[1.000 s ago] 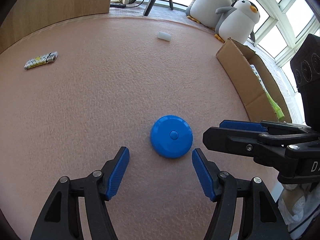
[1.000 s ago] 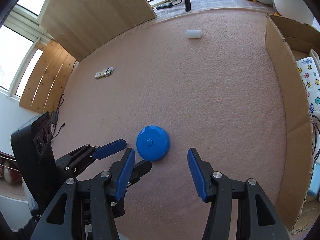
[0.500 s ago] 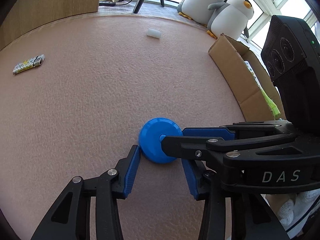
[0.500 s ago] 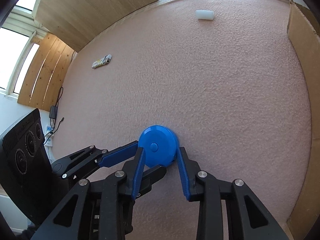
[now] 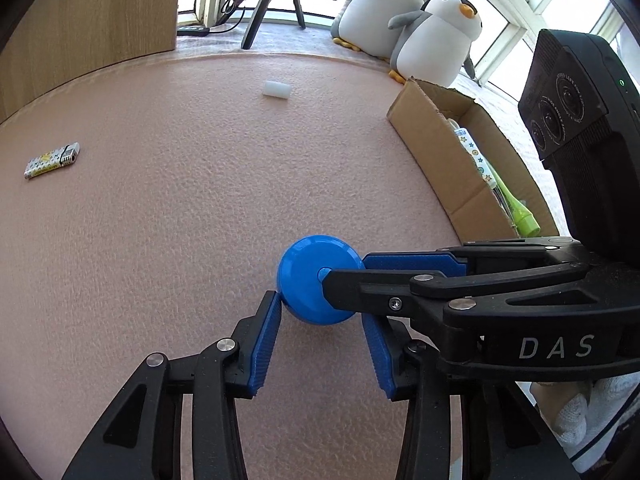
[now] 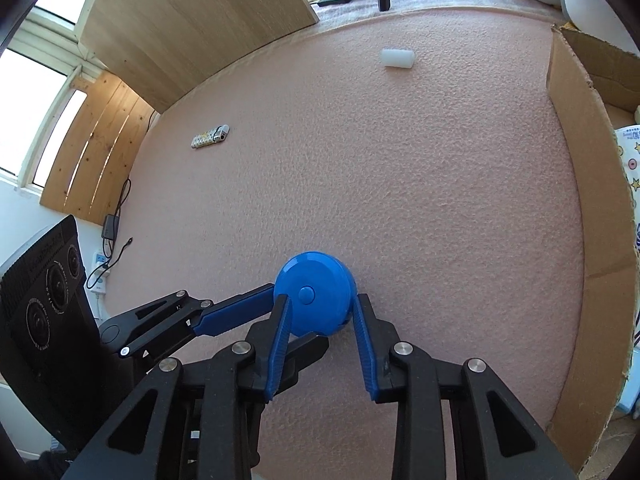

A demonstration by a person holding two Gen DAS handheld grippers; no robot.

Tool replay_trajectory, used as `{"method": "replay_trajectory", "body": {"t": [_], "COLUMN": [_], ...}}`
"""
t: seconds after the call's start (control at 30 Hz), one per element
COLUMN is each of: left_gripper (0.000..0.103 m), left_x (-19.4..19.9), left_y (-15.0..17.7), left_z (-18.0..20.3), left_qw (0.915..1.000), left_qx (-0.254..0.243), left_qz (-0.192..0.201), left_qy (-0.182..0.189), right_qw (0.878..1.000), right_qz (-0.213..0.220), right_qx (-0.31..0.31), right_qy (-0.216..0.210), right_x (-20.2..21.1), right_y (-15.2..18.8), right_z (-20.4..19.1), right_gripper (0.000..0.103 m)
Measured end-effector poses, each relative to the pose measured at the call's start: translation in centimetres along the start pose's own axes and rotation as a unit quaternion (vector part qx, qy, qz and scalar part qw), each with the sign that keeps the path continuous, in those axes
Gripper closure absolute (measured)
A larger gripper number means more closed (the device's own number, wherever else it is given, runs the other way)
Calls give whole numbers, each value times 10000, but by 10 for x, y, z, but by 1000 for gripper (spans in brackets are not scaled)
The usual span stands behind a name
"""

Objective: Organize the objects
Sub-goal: 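Carry the tape measure over the box with the left tool and open it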

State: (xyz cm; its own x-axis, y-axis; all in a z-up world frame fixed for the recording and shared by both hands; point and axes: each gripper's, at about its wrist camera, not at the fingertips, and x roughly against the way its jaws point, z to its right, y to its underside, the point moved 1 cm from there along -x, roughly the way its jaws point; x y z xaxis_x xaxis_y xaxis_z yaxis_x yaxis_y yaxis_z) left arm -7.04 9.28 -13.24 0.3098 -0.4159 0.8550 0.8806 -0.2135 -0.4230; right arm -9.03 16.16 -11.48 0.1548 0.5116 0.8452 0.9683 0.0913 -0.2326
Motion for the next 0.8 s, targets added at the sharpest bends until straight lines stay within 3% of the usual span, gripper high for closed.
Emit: {"method": "replay_trajectory", "body": {"t": [0.4,0.8], "left_gripper": [58,58], "left_x": [12,-12], "left_y": [-35,-88], "left_z": [77,160], "left_qw": [9972,9919], "left_qx": [-552,-987], "left_qz": [309,542], "left_qy": [403,589], "right_qw": [9961,9865], "right_qz": [822,1472], "right_qx": [-268,-574], "right_qy": [164,422], "right_x": [79,142], "right_y": [2,-8], "right_z": [32,91], "right_gripper": [74,74]}}
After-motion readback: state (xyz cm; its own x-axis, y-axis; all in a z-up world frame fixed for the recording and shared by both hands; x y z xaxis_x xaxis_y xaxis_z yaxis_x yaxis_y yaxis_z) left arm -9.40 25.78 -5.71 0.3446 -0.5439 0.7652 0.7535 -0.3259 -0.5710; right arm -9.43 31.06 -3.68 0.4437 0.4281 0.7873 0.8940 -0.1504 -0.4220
